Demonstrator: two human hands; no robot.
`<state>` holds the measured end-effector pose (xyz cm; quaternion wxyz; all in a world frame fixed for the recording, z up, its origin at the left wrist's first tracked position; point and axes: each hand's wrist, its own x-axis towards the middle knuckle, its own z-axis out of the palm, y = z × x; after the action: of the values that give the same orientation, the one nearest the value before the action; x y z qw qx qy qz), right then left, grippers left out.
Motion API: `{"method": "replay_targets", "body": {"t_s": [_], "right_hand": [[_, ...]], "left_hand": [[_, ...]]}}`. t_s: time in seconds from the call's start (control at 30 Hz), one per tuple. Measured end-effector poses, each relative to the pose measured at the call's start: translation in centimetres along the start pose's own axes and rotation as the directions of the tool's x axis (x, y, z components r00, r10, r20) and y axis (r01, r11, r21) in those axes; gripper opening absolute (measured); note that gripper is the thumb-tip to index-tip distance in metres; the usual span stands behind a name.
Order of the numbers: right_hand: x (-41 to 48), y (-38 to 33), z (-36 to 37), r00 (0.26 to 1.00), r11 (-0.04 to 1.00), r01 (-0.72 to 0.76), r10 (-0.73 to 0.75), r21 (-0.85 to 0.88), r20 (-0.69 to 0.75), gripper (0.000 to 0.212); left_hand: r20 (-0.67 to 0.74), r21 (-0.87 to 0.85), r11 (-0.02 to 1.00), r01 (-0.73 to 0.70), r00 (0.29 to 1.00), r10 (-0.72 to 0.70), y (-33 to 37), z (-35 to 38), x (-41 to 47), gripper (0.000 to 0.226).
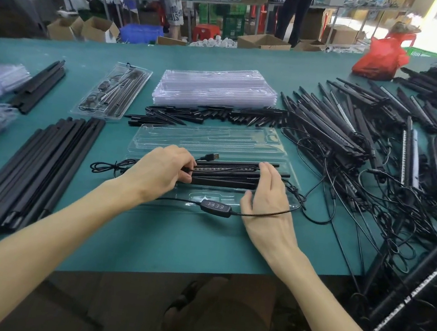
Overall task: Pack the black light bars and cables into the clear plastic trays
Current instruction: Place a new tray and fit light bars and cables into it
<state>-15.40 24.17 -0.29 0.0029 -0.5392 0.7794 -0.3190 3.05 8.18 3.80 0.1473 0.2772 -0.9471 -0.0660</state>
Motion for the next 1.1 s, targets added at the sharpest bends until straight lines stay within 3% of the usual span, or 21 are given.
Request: {"method": "replay_targets", "body": {"t_s": [0.33,0.63,0.83,1.1], "right_hand": [[0.0,0.1,0.2,1.000,1.000,0.008,-0.008,-0.028,-0.002,0.056],[0.0,-0.1,0.2,1.000,0.998,0.011,-0.011,-0.057,-0.003,0.054],[0.1,0.1,0.3,1.000,0.996,0.026,-0.026,-0.085,0.004,0.053],[0.3,0.2,0.4,0.999,0.992,0.050,-0.048,-0.113,0.019,0.054]], "left_hand": [[-0.071,0.174,0.979,-0.109,0.990,0.123,0.0,0.6,-0.7,0.012],[-0.083,-0.135,0.991,0.012,0.996,-0.023,-0.4,0.4,-0.9,0.014],[-0.115,-0.398,0.906,0.145,0.972,-0.206,-0.3,1.4,-1.0,0.009],[-0.086,-0.401,0.891,0.213,0.960,-0.268,-0.5,1.2,-0.4,0.010]]}}
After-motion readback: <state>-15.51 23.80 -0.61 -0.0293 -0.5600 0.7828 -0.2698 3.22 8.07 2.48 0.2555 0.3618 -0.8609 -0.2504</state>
